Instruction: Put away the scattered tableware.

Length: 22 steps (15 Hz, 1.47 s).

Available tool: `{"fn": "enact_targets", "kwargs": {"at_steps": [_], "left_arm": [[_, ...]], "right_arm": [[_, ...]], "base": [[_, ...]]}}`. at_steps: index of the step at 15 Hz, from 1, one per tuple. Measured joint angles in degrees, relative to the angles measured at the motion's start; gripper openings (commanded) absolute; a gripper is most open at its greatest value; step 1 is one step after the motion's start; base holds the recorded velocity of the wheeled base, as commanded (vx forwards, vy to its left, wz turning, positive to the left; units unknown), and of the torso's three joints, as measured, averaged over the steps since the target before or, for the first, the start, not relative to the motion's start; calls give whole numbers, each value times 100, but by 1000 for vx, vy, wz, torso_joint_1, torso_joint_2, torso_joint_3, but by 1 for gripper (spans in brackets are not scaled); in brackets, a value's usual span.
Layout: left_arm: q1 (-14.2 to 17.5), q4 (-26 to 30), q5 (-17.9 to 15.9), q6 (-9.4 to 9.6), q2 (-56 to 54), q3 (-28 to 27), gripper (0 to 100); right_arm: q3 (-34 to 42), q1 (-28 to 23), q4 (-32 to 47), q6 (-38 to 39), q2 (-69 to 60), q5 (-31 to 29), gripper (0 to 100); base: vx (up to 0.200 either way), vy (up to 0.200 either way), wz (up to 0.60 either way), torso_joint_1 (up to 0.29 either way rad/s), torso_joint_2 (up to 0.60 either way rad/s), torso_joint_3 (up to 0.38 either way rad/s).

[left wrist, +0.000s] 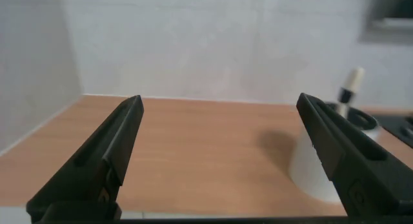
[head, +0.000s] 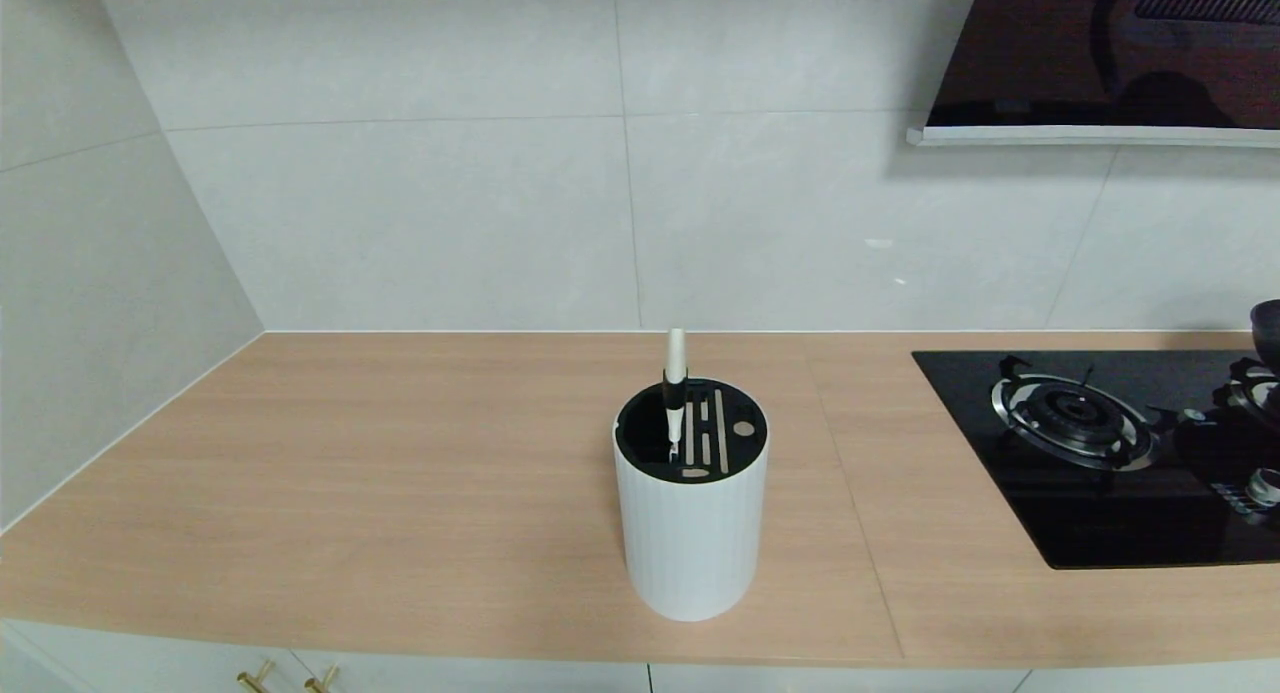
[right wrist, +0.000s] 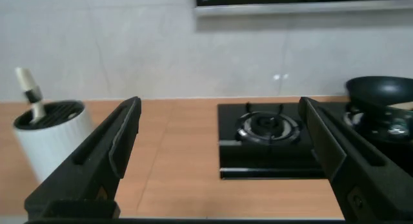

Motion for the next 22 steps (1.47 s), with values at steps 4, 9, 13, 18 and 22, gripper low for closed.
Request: {"fn": "enact_targets", "kwargs": {"at_steps": [4,9,13,18,22], "left_arm": [[482,236,-246,-87,-483,502,100],[539,-123,-450,-122,-606,1844,100],[539,-145,-1093,165,-617,2186,100],[544,190,-797,522,-617,2200,100],[539,160,-738,210,-617,2208,100]], "right_arm": [[678,-317,-194,15,-446,304,100],[2142,-347,-1337,28,-538,322,100],[2938,-347,-1181,4,-545,440,100],[2985,-347,-1025,13,-547,720,100],[2993,-347,-1019,11,-550,731,100]], "base": [[0,0,0,0,0,0],[0,0,0,0,0,0],[0,0,0,0,0,0],[0,0,0,0,0,0],[0,0,0,0,0,0]]}}
